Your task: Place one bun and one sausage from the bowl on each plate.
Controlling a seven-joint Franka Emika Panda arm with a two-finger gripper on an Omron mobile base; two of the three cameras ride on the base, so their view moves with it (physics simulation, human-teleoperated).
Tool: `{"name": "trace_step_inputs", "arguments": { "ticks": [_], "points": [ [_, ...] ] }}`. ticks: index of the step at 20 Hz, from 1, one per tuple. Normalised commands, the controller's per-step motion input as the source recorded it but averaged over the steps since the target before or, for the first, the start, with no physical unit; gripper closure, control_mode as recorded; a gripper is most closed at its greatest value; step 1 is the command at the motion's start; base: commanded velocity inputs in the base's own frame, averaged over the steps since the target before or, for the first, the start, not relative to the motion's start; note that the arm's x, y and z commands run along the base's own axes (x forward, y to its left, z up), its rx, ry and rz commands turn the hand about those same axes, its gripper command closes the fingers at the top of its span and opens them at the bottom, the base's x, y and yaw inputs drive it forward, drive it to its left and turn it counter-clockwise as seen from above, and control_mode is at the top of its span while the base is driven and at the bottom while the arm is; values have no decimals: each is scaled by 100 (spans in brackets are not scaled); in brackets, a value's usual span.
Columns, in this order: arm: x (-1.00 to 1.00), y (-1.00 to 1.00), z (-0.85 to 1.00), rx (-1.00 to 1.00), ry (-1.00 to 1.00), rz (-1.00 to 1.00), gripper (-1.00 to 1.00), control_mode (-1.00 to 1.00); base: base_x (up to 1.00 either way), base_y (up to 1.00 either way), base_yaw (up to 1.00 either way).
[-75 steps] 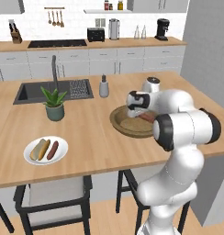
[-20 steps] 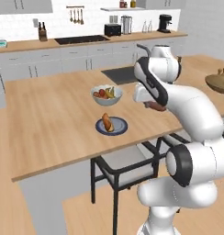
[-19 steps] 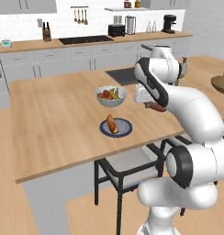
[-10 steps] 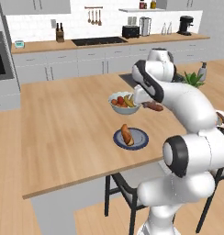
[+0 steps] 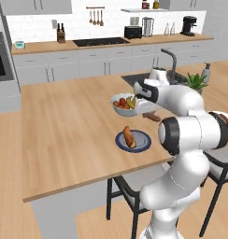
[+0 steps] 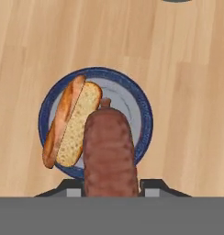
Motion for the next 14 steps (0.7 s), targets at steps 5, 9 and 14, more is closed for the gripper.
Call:
{"name": "trace_step_inputs", "arguments": {
  "ticks": [5,9,14],
  "points": [
    [41,0,-97,3,-12,0,100,-100,0,0,0],
    [-3,8,-81,3,-19,-1,100,-100,0,0,0],
    [-9,19,-26,0,-4,-11,100,-100,0,0,0]
  ]
}}
